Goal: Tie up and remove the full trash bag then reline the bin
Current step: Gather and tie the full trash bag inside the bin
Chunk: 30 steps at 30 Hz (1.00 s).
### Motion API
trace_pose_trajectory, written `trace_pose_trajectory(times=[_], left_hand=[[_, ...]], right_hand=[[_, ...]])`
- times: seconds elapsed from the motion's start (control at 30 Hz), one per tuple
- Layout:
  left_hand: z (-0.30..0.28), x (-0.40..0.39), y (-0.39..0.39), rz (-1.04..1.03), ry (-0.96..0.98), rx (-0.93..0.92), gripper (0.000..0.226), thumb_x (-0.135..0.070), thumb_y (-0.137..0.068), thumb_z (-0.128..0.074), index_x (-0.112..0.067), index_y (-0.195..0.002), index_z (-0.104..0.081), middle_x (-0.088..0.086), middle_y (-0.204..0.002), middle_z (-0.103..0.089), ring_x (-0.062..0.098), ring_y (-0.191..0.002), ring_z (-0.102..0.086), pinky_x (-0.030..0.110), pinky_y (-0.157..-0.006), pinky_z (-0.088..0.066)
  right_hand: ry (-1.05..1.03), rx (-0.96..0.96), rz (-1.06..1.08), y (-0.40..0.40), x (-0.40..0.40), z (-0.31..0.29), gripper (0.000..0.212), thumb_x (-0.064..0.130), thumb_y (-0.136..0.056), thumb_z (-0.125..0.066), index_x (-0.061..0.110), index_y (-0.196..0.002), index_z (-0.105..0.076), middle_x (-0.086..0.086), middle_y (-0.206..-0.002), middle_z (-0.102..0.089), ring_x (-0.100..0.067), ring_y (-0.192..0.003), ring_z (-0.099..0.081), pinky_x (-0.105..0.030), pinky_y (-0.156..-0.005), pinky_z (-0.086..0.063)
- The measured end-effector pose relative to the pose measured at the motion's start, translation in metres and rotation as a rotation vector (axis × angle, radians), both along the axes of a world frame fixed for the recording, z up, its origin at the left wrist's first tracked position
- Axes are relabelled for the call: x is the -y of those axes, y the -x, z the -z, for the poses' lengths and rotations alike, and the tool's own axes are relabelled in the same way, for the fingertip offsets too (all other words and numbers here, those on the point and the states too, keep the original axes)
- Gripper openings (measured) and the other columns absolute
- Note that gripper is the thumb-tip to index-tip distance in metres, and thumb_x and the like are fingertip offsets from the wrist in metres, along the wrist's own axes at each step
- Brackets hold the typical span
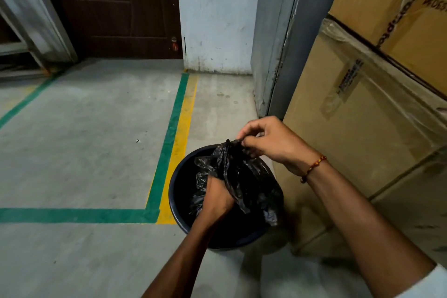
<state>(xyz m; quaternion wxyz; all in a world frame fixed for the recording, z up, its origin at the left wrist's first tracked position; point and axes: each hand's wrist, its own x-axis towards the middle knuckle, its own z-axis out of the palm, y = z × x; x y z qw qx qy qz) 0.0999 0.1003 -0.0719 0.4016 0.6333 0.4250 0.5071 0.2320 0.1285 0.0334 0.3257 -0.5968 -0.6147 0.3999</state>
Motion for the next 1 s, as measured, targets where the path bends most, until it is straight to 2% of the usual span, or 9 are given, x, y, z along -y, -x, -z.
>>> trace_pose_trajectory(times=[0.13, 0.23, 0.43, 0.5, 0.67, 0.77, 0.87, 0.93, 1.0], left_hand=[[-0.002, -0.004, 0.0, 0.02, 0.011, 0.032, 0.034, -0.017, -0.086, -0.064, -0.024, -0.12, -0.061, -0.004, -0.125, -0.064, 0.001, -0.12, -0.056, 0.029, -0.105, -0.044], [-0.002, -0.007, 0.001, 0.017, -0.005, 0.04, 0.048, -0.013, -0.084, -0.061, -0.034, -0.127, -0.053, -0.005, -0.134, -0.058, 0.001, -0.127, -0.05, 0.024, -0.11, -0.037], [0.008, -0.003, 0.002, 0.035, 0.31, 0.075, 0.052, -0.035, -0.075, -0.051, -0.012, -0.122, -0.056, 0.008, -0.13, -0.061, 0.026, -0.125, -0.056, 0.041, -0.106, -0.045], [0.016, -0.002, 0.003, 0.029, 0.493, 0.183, 0.08, -0.044, -0.068, -0.047, 0.002, -0.133, -0.048, 0.019, -0.138, -0.053, 0.032, -0.129, -0.052, 0.045, -0.108, -0.042], [0.009, -0.004, 0.002, 0.016, 0.166, 0.049, 0.019, -0.025, -0.082, -0.062, -0.028, -0.102, -0.064, -0.014, -0.102, -0.069, -0.001, -0.1, -0.062, 0.029, -0.095, -0.051], [0.016, -0.007, 0.001, 0.106, 0.107, -0.056, 0.03, -0.032, -0.082, -0.058, -0.023, -0.11, -0.064, -0.007, -0.117, -0.067, 0.007, -0.111, -0.06, 0.039, -0.103, -0.046], [0.013, -0.006, 0.004, 0.222, 0.152, -0.249, 0.046, -0.035, -0.079, -0.055, -0.016, -0.12, -0.061, -0.009, -0.124, -0.057, -0.019, -0.11, -0.05, 0.01, -0.103, -0.035], [0.015, -0.007, 0.004, 0.314, 0.209, -0.423, 0.042, -0.027, -0.087, -0.061, -0.009, -0.125, -0.061, 0.004, -0.131, -0.06, 0.001, -0.121, -0.055, 0.016, -0.103, -0.035], [0.012, -0.008, 0.005, 0.238, 0.249, -0.288, 0.037, -0.021, -0.088, -0.066, -0.013, -0.124, -0.063, 0.002, -0.127, -0.064, 0.009, -0.122, -0.057, 0.022, -0.101, -0.039]], right_hand=[[-0.031, -0.401, 0.087, 0.0, 0.004, -0.002, 0.012, -0.003, -0.089, -0.06, -0.001, -0.096, -0.069, -0.009, -0.072, -0.063, -0.013, -0.057, -0.059, -0.019, -0.053, -0.05], [-0.072, -0.753, 0.195, -0.013, 0.006, 0.002, 0.012, 0.002, -0.091, -0.058, 0.006, -0.099, -0.065, -0.008, -0.077, -0.061, -0.014, -0.06, -0.058, -0.023, -0.058, -0.051], [0.042, 0.094, 0.089, -0.009, 0.023, 0.033, 0.052, 0.068, -0.07, -0.067, 0.02, -0.091, -0.071, -0.002, -0.082, -0.069, -0.007, -0.069, -0.059, -0.028, -0.065, -0.049], [-0.003, 0.309, 0.077, -0.004, 0.021, 0.037, 0.045, 0.063, -0.074, -0.068, 0.018, -0.077, -0.065, -0.001, -0.07, -0.062, -0.01, -0.064, -0.055, -0.03, -0.061, -0.045], [-0.057, 0.53, 0.041, 0.001, 0.015, 0.022, 0.013, 0.02, -0.082, -0.064, 0.021, -0.072, -0.056, 0.004, -0.068, -0.062, -0.017, -0.07, -0.06, -0.03, -0.065, -0.046], [-0.056, 0.227, 0.055, -0.002, 0.013, 0.004, 0.019, 0.006, -0.082, -0.061, 0.022, -0.093, -0.062, 0.005, -0.066, -0.06, -0.01, -0.059, -0.054, -0.027, -0.059, -0.044], [0.0, -0.136, 0.069, -0.003, 0.013, -0.008, 0.026, -0.002, -0.087, -0.056, 0.018, -0.104, -0.057, 0.005, -0.06, -0.054, -0.005, -0.049, -0.05, -0.02, -0.047, -0.04], [0.066, -0.349, 0.094, -0.001, 0.014, -0.007, 0.026, -0.004, -0.088, -0.055, 0.014, -0.106, -0.056, 0.004, -0.063, -0.056, -0.001, -0.046, -0.051, -0.016, -0.044, -0.04], [0.112, -0.51, 0.109, 0.0, 0.016, 0.0, 0.026, -0.003, -0.089, -0.057, 0.014, -0.108, -0.056, 0.002, -0.071, -0.061, -0.002, -0.051, -0.057, -0.017, -0.047, -0.044]])
